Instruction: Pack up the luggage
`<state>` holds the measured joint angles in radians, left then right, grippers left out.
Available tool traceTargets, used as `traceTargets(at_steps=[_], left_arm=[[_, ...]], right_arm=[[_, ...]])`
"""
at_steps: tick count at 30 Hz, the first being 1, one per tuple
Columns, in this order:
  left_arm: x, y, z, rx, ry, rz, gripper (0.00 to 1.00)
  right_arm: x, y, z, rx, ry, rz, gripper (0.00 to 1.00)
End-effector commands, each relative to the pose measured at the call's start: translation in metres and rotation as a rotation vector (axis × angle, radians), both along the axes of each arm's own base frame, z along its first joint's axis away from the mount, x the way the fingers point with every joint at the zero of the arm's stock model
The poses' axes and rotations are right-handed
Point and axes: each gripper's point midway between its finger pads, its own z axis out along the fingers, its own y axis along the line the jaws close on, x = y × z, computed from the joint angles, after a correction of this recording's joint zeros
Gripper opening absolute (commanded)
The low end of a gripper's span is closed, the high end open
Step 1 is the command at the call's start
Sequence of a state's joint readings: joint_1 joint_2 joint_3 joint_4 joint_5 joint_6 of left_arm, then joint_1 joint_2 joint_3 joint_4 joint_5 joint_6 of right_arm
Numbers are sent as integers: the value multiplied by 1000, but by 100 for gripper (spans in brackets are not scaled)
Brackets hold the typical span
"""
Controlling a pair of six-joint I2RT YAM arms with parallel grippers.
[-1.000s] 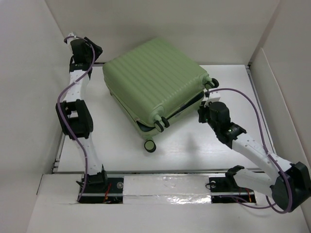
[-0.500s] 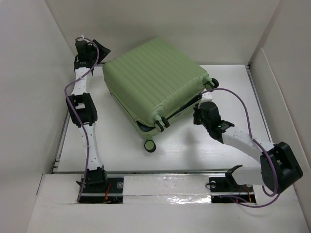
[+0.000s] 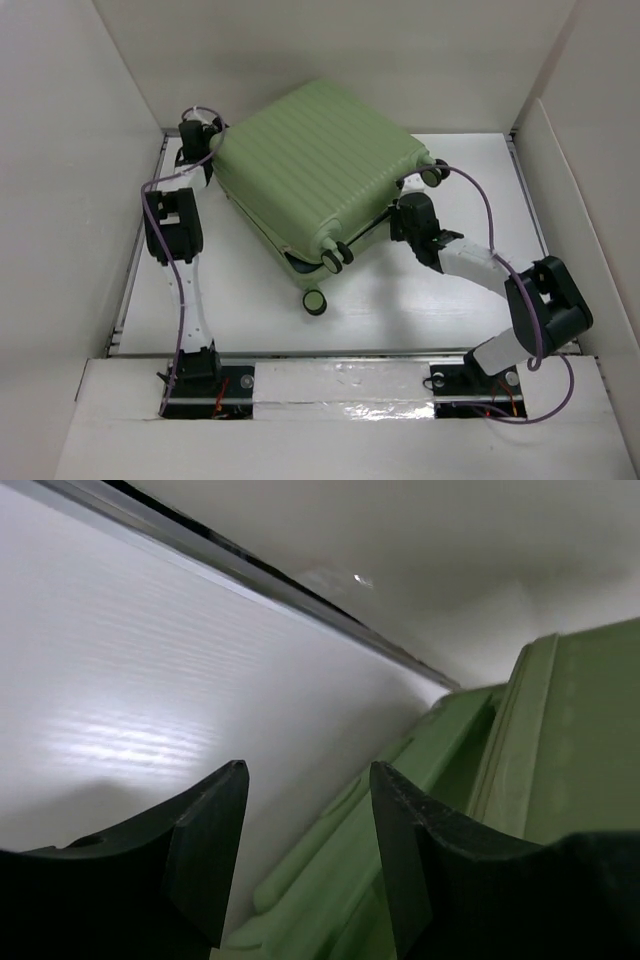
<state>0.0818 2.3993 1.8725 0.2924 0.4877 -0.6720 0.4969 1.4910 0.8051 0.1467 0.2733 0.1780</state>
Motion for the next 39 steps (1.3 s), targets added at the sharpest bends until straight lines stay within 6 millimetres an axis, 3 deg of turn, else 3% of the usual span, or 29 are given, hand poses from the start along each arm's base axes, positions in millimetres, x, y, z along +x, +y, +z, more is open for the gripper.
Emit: traceTargets(at_steps=[1, 2, 3, 4, 6, 7, 9, 10, 14, 16, 17, 22, 23, 24, 26, 27, 28, 29, 31, 32, 33, 34, 36, 37, 39], left_arm=[[-44, -15, 57, 1, -126, -33, 49], [-53, -17, 60, -41, -129, -19, 48], [-70, -18, 41, -56, -125, -5, 48], [-82, -24, 59, -63, -160, -3, 48], [-94, -20, 62, -70, -173, 65, 48], [-112, -26, 58, -82, -161, 69, 47], [-129, -34, 64, -134, -187, 96, 47], [-154, -37, 54, -146, -170, 108, 46], [-205, -64, 50, -125, -197, 85, 46], [-234, -70, 44, -79, -190, 70, 45], [-243, -74, 43, -60, -195, 63, 44], [-300, -84, 32, 0, -186, 17, 42], [-308, -83, 49, -6, -237, 8, 42], [-317, -86, 46, -9, -221, -4, 41], [-337, -87, 54, -30, -263, -34, 40], [-343, -86, 48, -17, -241, -35, 40], [-351, -88, 44, -15, -236, -49, 40], [-356, -88, 53, -23, -270, -58, 40], [-365, -92, 47, -31, -261, -94, 40], [-370, -94, 46, -36, -265, -113, 41], [-370, -94, 46, -36, -265, -113, 41], [-370, -95, 46, -43, -264, -115, 41], [-372, -102, 53, -75, -293, -150, 41], [-373, -103, 54, -89, -294, -156, 41], [-374, -107, 60, -120, -303, -165, 40]], right_arm=[[45, 24, 63, 116, -203, 52, 0], [48, 23, 64, 112, -206, 59, 0], [51, 26, 71, 116, -227, 75, 0], [53, 29, 75, 116, -231, 90, 0], [58, 35, 80, 100, -228, 118, 0], [59, 37, 81, 100, -224, 128, 0], [63, 38, 87, 105, -231, 142, 0], [64, 42, 89, 110, -232, 160, 0], [74, 62, 97, 99, -207, 251, 0], [78, 70, 92, 110, -172, 297, 0], [81, 81, 107, 138, -190, 340, 0], [90, 113, 130, 230, -177, 450, 0], [92, 121, 129, 252, -159, 475, 0], [98, 126, 148, 270, -178, 486, 0], [100, 139, 152, 313, -155, 532, 6], [106, 140, 173, 337, -179, 545, 10], [105, 145, 179, 361, -182, 567, 19], [103, 147, 186, 409, -174, 596, 23], [109, 141, 203, 456, -204, 605, 36], [113, 124, 214, 476, -213, 565, 50], [112, 123, 213, 475, -205, 563, 50], [112, 107, 230, 471, -244, 531, 59], [111, 88, 225, 452, -246, 472, 67], [105, 73, 242, 445, -284, 453, 72], [98, 55, 237, 404, -286, 418, 77]])
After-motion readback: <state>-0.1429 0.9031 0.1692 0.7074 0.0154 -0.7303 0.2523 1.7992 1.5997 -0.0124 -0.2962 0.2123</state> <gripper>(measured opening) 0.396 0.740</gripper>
